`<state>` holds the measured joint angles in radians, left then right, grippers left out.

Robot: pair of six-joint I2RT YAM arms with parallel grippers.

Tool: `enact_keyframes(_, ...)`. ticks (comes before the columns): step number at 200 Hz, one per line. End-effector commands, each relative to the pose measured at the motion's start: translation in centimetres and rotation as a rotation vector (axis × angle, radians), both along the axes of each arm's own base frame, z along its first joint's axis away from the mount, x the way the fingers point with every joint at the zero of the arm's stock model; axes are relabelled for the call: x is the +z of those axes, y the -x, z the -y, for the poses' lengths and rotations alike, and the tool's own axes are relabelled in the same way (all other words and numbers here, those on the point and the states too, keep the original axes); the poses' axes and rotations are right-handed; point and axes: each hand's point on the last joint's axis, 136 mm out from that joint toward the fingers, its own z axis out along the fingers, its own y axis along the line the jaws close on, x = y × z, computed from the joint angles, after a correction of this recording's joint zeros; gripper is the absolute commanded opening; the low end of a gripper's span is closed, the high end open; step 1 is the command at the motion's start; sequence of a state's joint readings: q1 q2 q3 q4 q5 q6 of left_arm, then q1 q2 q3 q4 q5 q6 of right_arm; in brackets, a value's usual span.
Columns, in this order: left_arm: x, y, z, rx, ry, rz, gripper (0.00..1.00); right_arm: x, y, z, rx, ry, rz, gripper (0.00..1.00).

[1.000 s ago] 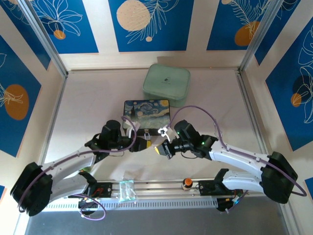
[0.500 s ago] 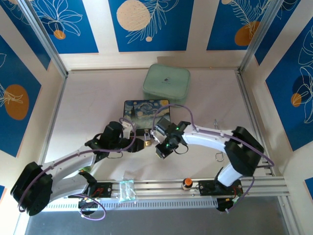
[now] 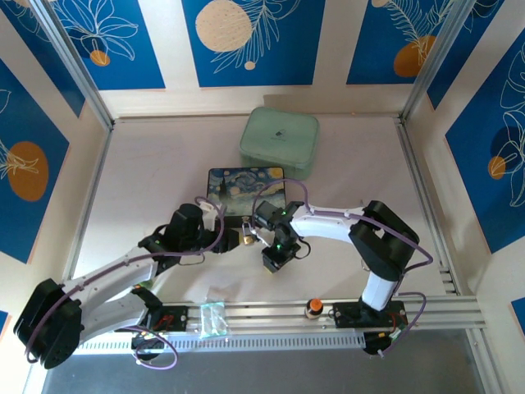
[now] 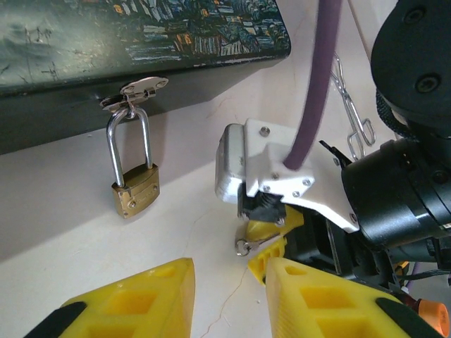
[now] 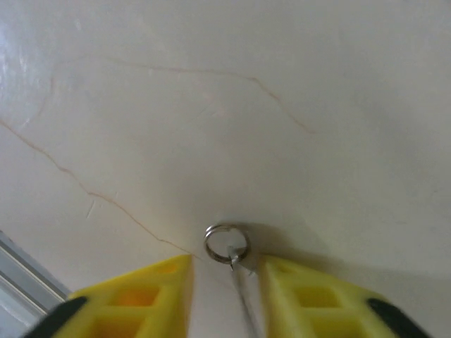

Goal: Unlock the padlock with the key

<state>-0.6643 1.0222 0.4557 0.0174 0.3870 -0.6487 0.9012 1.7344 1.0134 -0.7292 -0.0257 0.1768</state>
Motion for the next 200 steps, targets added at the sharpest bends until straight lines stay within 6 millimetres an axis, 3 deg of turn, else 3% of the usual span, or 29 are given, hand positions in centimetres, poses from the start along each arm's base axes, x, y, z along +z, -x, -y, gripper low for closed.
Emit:
enact_keyframes(1, 0.2, -0.1, 0.1, 0.0, -0.003, 0.005, 0.34, 2.0, -0.2, 0.3, -0.056, -0.02, 0.011, 0.38)
enact_keyframes(32, 0.5, -0.2, 0.3, -0.004, 0.001, 0.009, 0.35, 4.4, -1.1, 0.6, -0.175, -0.061, 0.065, 0.48)
enact_keyframes(58, 0.6, -0.2, 0.3, -0.002, 0.004, 0.011, 0.35, 4.7, -1.2, 0.8, -0.383, -0.037, 0.032, 0.51)
enact_keyframes(102, 0.4, -0.1, 0.5, -0.01, 0.016, 0.005, 0.36, 3.5, 0.9, 0.3, -0.483, 0.045, 0.048, 0.47)
enact_keyframes(128, 0.3, 0.0, 0.7, -0.021, 0.029, 0.001, 0.36, 1.8, 1.4, 0.5, -0.45, 0.107, 0.076, 0.45)
enact_keyframes(157, 0.2, 0.1, 0.5, -0.011, 0.029, 0.001, 0.36, 0.9, 0.2, 2.3, -0.405, 0.233, 0.184, 0.44)
enact_keyframes(200, 0.0, 0.2, 0.0, 0.003, 0.02, 0.003, 0.36, 0.3, -0.6, 1.9, -0.364, 0.238, 0.192, 0.41)
